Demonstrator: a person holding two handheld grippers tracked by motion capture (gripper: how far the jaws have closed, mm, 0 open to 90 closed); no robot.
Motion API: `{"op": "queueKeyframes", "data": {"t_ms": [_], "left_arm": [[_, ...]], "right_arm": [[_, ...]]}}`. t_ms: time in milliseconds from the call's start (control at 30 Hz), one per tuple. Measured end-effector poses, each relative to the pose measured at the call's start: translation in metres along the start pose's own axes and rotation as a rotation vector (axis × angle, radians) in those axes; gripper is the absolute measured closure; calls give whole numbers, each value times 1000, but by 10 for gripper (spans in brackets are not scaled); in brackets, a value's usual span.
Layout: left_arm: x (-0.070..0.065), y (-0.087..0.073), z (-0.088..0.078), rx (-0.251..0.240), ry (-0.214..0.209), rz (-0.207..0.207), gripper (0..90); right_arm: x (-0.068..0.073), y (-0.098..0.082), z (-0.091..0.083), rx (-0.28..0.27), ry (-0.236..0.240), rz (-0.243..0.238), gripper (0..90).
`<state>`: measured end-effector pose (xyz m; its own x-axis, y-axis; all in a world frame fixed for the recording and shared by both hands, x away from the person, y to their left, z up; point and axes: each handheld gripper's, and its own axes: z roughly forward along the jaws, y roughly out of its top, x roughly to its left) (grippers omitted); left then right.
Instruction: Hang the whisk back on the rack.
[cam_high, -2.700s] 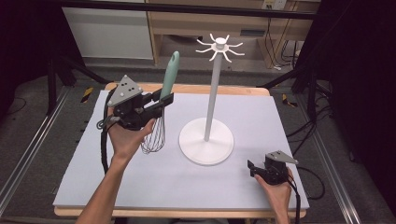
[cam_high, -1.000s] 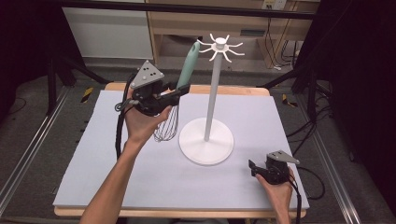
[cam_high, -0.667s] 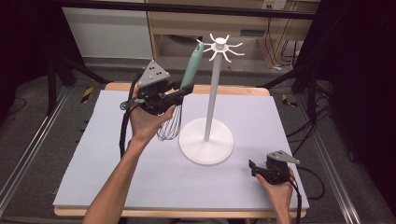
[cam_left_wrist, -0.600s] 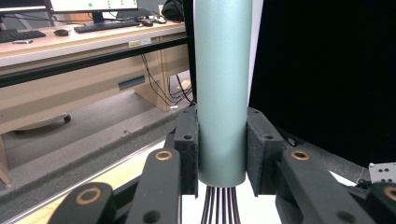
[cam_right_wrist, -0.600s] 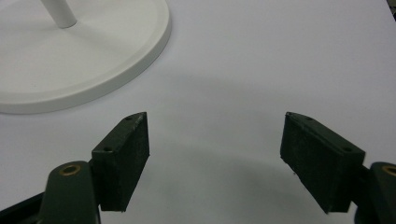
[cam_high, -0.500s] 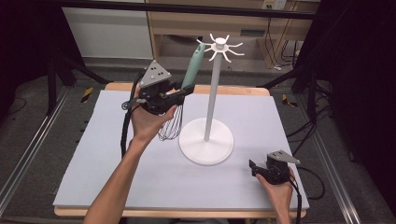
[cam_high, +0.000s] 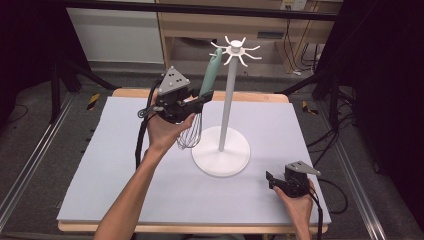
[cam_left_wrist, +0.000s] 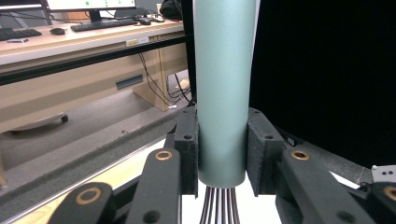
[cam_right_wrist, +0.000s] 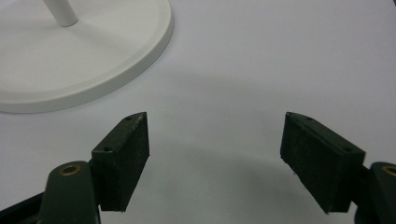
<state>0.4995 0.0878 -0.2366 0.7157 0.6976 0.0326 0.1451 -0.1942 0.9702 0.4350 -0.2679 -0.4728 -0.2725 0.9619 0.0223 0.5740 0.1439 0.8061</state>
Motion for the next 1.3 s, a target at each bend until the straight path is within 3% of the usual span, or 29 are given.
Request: {"op": "queueKeyframes", "data": {"t_ms": [367,567,1300], "left_arm": [[-1,-3,8,0,17,6,685],[-2,-5,14,-12,16,-11,684],[0,-8,26,-42,24,13,680]], "right_arm": [[0,0,0,-5,-2,0,242],[0,0,0,-3,1,3,241],[0,0,0,-2,2,4,238]]}}
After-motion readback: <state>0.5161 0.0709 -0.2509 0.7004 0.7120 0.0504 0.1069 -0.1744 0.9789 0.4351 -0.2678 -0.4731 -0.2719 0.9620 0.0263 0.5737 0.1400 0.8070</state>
